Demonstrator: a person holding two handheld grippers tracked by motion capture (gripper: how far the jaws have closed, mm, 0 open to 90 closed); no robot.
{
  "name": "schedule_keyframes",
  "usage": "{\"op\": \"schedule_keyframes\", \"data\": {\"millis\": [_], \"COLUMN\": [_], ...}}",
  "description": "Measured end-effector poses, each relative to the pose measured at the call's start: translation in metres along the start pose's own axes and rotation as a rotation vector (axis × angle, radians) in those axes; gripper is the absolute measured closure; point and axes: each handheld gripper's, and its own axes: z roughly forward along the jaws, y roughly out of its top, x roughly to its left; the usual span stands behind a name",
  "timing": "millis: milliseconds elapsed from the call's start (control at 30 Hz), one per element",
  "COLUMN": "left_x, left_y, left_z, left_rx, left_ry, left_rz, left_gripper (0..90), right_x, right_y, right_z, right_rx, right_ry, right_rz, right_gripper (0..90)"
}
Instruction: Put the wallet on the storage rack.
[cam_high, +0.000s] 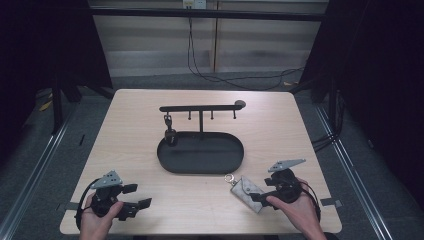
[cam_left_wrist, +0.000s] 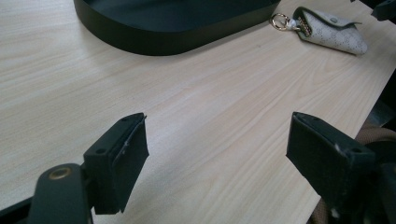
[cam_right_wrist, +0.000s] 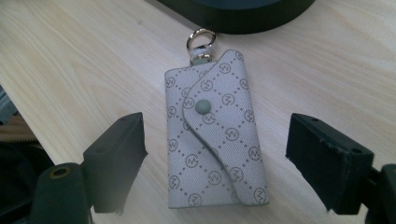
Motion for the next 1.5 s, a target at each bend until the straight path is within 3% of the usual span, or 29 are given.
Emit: {"op": "schedule_keyframes", "data": {"millis": [267, 767, 1133, 1300, 1500], "left_x": [0.000, 0.000, 0.000, 0.000, 0.001], "left_y": [0.000, 0.001, 0.001, 0.002, 0.001], "left_z": [0.000, -0.003, -0.005, -0.006, -0.005], "left_rx": [0.004, -0.005, -0.010, -0.026, -0.021], "left_ry": [-0.003, 0.005, -0.002, 0.003, 0.002], "left_rz": [0.000, -0.001, -0.001, -0.002, -0.004], "left_gripper": [20.3, 20.7, 20.7, 20.7, 20.6], "right_x": [0.004, 0.003, 0.009, 0.011, 0.011], "right_y": [0.014, 0.030, 0.044, 0.048, 0.049], "right_z": [0.006, 0.017, 0.032, 0.038, 0.043], "right_rx": [0.112, 0.225, 0.354, 0.387, 0.424], "right_ry": [0.005, 0.000, -0.017, -0.043, -0.041], "right_rz": [-0.016, -0.042, -0.098, -0.138, -0.146], "right_gripper": [20.8, 22.3, 23.5, 24.2, 24.6]}}
